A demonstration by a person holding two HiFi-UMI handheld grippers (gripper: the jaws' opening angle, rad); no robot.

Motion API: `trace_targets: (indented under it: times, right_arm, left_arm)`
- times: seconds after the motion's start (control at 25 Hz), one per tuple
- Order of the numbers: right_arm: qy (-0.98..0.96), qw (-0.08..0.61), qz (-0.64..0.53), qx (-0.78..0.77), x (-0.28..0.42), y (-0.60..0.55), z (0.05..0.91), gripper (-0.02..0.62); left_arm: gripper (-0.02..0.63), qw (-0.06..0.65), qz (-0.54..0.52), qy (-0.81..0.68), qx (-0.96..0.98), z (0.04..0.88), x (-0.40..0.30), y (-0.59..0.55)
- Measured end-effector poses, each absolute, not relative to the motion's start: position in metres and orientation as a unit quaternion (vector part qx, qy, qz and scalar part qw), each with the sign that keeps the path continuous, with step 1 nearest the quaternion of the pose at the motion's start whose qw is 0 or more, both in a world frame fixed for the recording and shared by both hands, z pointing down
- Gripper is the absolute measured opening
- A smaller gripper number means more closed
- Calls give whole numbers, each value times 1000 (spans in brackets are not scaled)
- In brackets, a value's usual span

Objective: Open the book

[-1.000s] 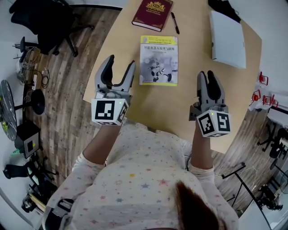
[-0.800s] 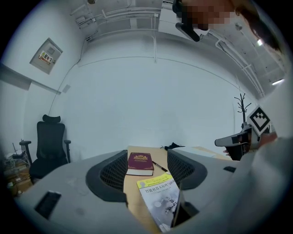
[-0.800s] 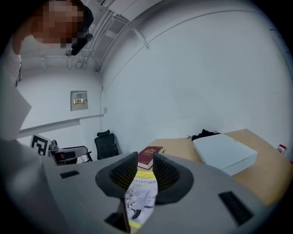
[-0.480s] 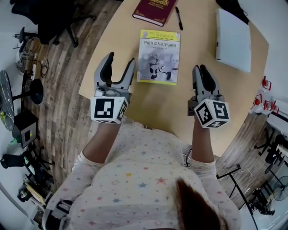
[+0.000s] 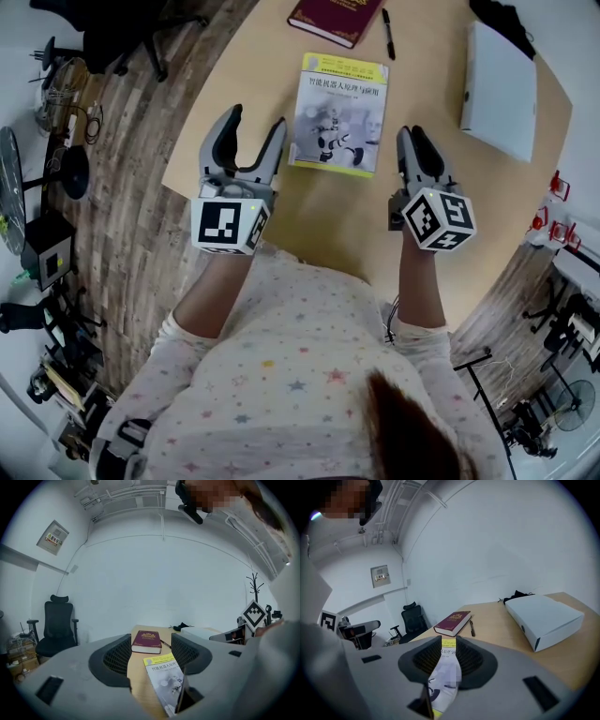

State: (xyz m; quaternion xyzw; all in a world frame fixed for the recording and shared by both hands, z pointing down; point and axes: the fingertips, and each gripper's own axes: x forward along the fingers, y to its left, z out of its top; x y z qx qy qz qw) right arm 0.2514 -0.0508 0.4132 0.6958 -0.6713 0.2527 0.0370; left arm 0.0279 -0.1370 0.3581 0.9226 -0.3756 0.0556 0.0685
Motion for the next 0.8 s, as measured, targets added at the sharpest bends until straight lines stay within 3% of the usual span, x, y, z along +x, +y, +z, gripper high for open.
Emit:
trace_targets:
  times: [0.44, 0.8]
  right_arm:
    - [-668, 58, 287, 684, 251, -63, 448, 130]
    - [-666, 81, 309, 674, 251, -69, 478, 121]
  left_arm:
    - [249, 78, 62, -382, 919, 371, 27, -137]
    - [249, 89, 69, -385, 916, 384, 28, -137]
